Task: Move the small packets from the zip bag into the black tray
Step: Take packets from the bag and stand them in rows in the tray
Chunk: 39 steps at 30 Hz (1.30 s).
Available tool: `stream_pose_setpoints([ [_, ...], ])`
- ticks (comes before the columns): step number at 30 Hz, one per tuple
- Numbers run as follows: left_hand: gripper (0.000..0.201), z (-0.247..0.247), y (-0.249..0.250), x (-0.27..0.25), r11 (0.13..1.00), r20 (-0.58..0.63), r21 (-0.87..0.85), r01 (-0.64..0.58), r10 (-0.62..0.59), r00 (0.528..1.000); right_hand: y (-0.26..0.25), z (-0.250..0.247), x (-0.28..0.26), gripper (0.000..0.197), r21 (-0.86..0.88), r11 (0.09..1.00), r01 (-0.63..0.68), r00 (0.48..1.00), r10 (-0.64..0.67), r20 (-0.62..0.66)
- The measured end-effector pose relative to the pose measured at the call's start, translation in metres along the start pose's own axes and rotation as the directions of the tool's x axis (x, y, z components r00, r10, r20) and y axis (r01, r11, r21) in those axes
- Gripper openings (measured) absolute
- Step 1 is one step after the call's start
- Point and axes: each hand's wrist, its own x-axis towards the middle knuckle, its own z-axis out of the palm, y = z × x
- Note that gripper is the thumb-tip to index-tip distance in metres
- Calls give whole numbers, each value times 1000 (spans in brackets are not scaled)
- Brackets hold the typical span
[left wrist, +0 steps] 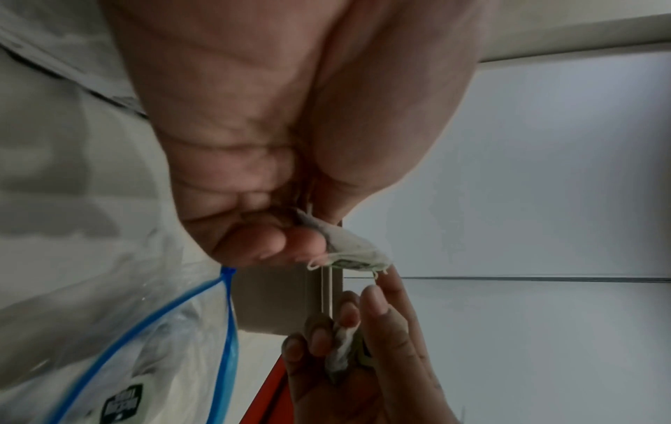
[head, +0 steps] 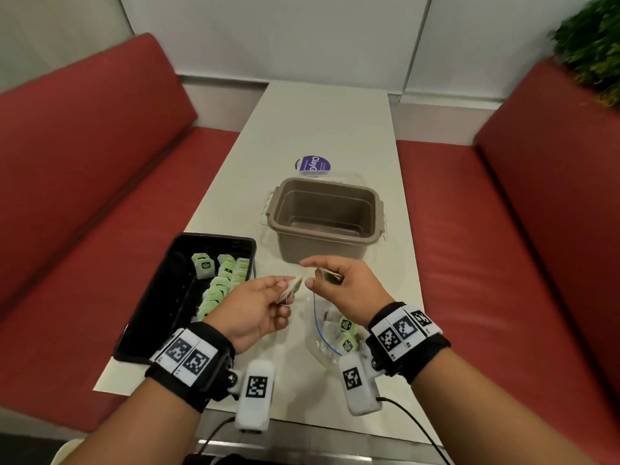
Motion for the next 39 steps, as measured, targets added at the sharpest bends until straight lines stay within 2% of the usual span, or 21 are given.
stream_pose_setpoints([
  [3,26,-17,12,-6,999,28,44,26,-27,999,-19,15,13,4,-76,997,27,1000,-26,14],
  [6,27,-34,25,-14,989,-8,145,16,-15,1000,-29,36,28,7,-129,991,25,1000,-23,16],
  [10,39,-62,46,-22,957,-112,259,-127,161,981,-39,64,47,16,-160,987,19,999,-25,-37],
  [11,39,-70,51,-24,946,-109,279,-163,200,974,-41,71,50,17,-152,988,16,999,-24,-48],
  [13,24,-82,58,-28,918,-74,318,-238,274,959,-43,86,58,19,-126,992,7,998,-15,-66],
  [16,12,-102,65,-28,837,-66,441,-325,391,918,-48,108,67,15,-94,996,-9,999,4,-50],
  [20,9,-132,72,-26,797,-76,501,-338,429,900,-57,135,82,6,-161,987,-20,999,25,29],
  [25,11,-176,87,-16,781,-173,541,-312,466,867,-61,169,116,11,-310,945,-102,994,106,-2],
  [30,9,-223,99,-4,762,-242,608,-223,445,862,-56,202,148,19,-430,879,-206,974,227,-2],
  [33,18,-242,98,4,734,-218,670,-109,335,917,-47,219,163,26,-496,818,-291,945,327,-16],
  [35,25,-248,95,8,719,-181,694,-46,236,955,-40,229,174,15,-581,741,-337,922,383,-47],
  [36,27,-249,92,10,719,-163,694,-35,205,965,-38,232,178,8,-622,699,-353,912,407,-60],
  [39,24,-250,87,12,731,-136,682,-29,165,977,-29,239,185,10,-709,591,-385,881,463,-93],
])
